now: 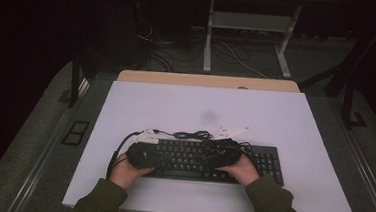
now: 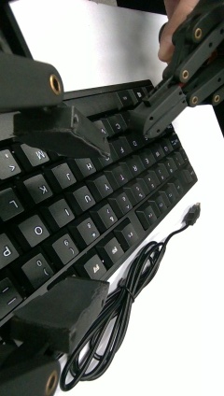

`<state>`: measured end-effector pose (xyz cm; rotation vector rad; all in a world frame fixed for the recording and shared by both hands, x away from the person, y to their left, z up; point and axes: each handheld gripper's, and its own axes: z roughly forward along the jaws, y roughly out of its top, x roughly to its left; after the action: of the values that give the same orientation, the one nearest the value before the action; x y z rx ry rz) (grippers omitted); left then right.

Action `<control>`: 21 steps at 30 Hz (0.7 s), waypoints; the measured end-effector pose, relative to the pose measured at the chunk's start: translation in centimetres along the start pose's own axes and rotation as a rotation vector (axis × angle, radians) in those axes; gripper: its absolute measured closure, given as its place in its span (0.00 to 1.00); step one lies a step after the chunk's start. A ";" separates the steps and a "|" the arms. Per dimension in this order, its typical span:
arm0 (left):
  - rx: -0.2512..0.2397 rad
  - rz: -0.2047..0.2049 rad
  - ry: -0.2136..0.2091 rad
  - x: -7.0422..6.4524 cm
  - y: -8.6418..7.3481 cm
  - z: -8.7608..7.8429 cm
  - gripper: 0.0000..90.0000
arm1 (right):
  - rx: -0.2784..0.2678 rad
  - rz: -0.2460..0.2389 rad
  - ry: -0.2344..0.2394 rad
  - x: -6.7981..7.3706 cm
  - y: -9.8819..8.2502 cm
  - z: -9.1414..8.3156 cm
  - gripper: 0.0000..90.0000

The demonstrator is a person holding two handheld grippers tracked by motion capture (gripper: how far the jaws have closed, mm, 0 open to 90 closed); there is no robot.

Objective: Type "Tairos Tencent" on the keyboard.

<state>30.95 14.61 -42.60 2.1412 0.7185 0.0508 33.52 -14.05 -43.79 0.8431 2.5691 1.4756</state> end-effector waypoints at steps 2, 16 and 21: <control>0.004 0.007 0.005 0.2 0.1 -0.1 0.99 | 0.000 0.000 0.001 0.0 0.0 0.0 0.32; -0.021 -0.027 0.048 2.1 0.3 -0.1 0.99 | 0.002 0.002 0.004 0.1 0.0 0.2 0.32; -0.022 -0.037 0.051 2.3 0.3 0.3 0.99 | 0.002 -0.002 0.004 0.1 0.0 0.2 0.32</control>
<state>33.02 15.46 -43.04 2.1117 0.7843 0.0936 33.53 -13.83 -43.89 0.8379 2.5739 1.4759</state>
